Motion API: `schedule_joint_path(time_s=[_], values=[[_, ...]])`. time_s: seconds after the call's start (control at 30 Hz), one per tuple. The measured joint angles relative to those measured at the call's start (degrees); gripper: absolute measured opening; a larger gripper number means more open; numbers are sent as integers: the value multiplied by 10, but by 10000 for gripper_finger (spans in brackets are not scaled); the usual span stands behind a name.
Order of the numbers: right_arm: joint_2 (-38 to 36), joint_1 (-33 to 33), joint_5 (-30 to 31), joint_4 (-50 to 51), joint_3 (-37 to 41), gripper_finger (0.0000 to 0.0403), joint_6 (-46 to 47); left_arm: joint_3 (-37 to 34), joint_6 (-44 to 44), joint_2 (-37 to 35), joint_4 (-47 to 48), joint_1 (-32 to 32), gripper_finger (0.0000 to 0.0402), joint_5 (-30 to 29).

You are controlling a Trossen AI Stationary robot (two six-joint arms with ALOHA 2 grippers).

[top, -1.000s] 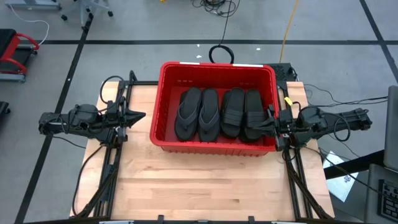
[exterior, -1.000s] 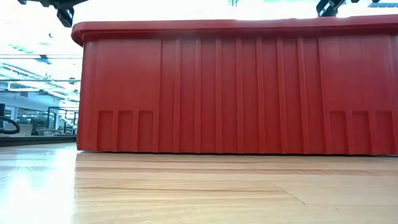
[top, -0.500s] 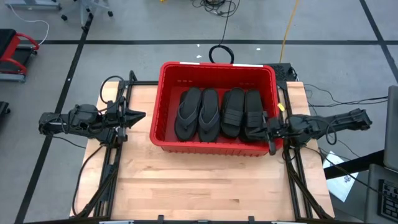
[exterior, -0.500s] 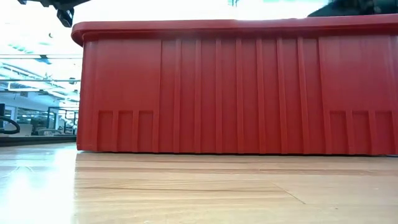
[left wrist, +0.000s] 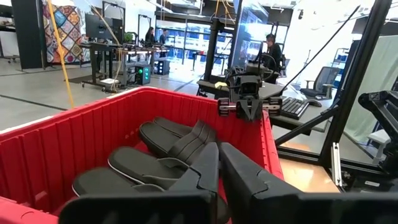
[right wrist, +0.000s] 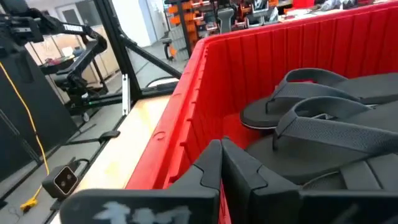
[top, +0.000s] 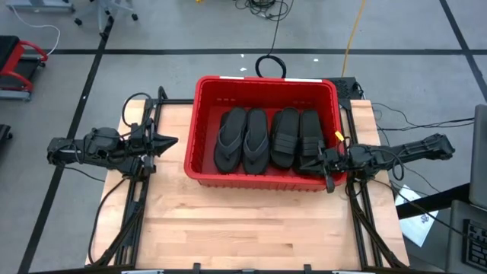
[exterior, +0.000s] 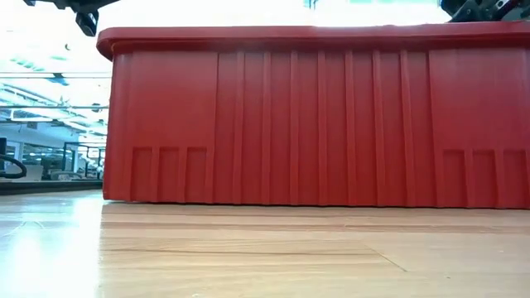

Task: Pick and place slides into bin
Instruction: Return to Home Position

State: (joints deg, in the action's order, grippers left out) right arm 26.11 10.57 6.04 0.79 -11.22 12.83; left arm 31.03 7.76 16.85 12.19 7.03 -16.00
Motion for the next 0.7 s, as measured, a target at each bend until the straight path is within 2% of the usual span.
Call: schedule_joint_path(time_s=[0.13, 0.27, 0.4, 0.5, 0.7], values=[[0, 0, -1, -46, 7, 0, -2, 0, 0, 0, 0, 0, 25, 0], [1, 1, -2, -143, 14, 0, -78, 0, 0, 0, 0, 0, 27, 0], [1, -1, 8, -218, 14, 0, -95, 0, 0, 0, 0, 0, 21, 0], [2, -1, 30, -225, 14, 0, -88, 0, 0, 0, 0, 0, 12, 0], [2, -1, 29, -221, 14, 0, -66, 0, 0, 0, 0, 0, 2, 0]])
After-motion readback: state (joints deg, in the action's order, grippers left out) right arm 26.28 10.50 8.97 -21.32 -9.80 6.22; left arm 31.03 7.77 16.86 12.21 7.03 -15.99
